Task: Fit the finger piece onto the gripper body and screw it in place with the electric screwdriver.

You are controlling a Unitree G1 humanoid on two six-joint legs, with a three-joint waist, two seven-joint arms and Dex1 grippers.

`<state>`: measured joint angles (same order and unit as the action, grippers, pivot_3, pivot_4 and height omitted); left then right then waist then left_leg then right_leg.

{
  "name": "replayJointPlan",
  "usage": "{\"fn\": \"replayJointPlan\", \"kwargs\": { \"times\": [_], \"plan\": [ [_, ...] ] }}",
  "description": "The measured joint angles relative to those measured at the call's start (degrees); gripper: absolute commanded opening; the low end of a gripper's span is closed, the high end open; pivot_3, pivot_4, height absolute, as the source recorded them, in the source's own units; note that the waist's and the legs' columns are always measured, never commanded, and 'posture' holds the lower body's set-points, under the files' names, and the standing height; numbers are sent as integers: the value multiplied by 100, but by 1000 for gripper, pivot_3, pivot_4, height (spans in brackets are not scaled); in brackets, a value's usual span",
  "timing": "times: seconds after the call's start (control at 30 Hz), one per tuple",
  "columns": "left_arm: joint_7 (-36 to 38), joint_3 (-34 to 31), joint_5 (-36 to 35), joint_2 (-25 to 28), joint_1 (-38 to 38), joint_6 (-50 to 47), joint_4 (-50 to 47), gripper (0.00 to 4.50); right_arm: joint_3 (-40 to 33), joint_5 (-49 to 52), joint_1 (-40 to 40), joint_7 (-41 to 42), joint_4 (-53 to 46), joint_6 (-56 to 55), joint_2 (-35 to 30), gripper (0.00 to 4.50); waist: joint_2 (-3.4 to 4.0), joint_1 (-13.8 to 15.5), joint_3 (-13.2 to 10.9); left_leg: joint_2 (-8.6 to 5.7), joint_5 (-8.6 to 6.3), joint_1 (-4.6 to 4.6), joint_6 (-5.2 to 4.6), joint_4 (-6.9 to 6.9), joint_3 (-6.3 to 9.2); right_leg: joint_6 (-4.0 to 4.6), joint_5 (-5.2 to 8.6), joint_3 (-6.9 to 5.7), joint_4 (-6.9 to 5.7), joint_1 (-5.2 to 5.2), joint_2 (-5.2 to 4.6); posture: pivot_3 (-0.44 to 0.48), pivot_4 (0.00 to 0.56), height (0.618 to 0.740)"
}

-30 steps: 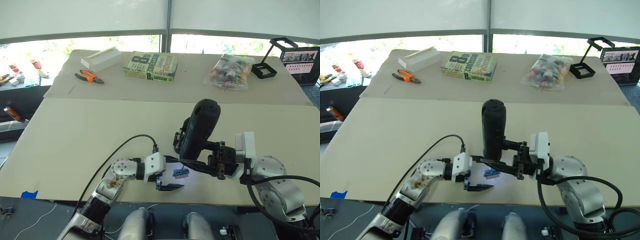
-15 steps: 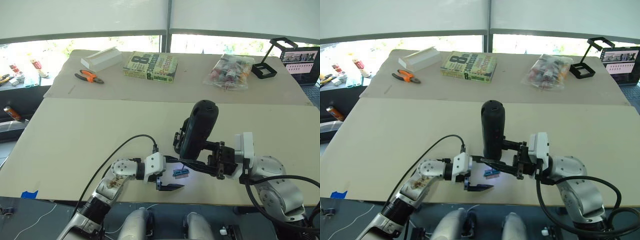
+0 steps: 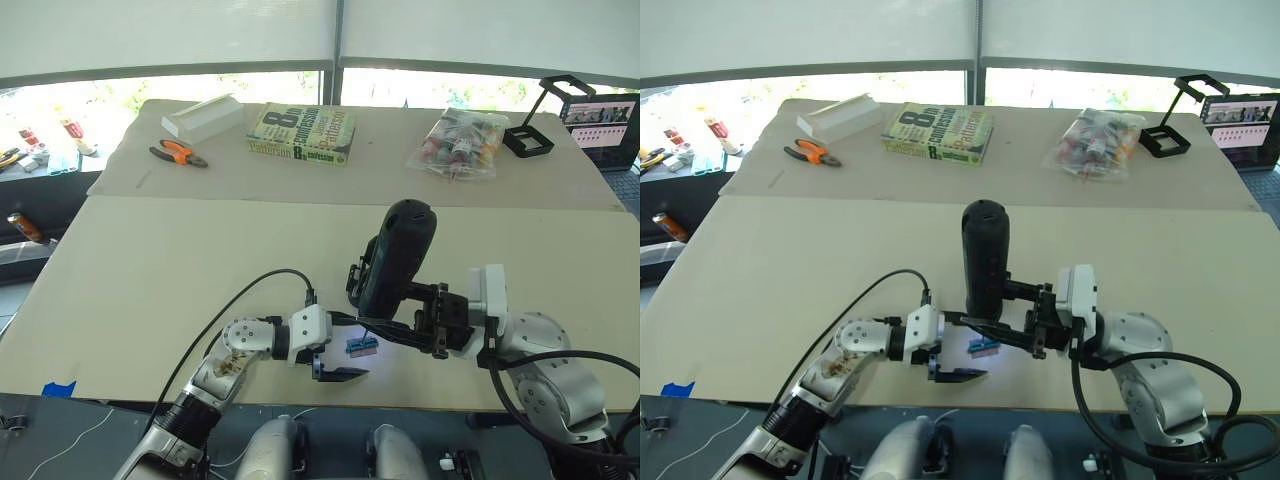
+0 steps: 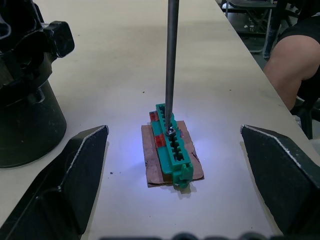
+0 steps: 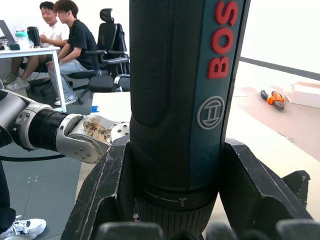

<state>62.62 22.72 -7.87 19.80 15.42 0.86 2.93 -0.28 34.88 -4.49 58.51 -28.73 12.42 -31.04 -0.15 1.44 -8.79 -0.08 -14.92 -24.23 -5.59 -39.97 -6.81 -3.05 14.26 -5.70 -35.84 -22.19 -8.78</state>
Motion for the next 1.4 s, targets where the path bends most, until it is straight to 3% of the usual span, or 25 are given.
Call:
{"fn": "replayJointPlan", "kwargs": {
  "times": [1.4],
  "plan": [
    [-21, -6, -23, 8, -2, -19, -9, 4477, 170, -62, -57, -199, -45, 44, -68, 1923, -1, -3, 14, 1, 0, 7, 0, 0, 1, 0, 0, 2, -1, 3, 0, 0, 150, 740]
  ]
}}
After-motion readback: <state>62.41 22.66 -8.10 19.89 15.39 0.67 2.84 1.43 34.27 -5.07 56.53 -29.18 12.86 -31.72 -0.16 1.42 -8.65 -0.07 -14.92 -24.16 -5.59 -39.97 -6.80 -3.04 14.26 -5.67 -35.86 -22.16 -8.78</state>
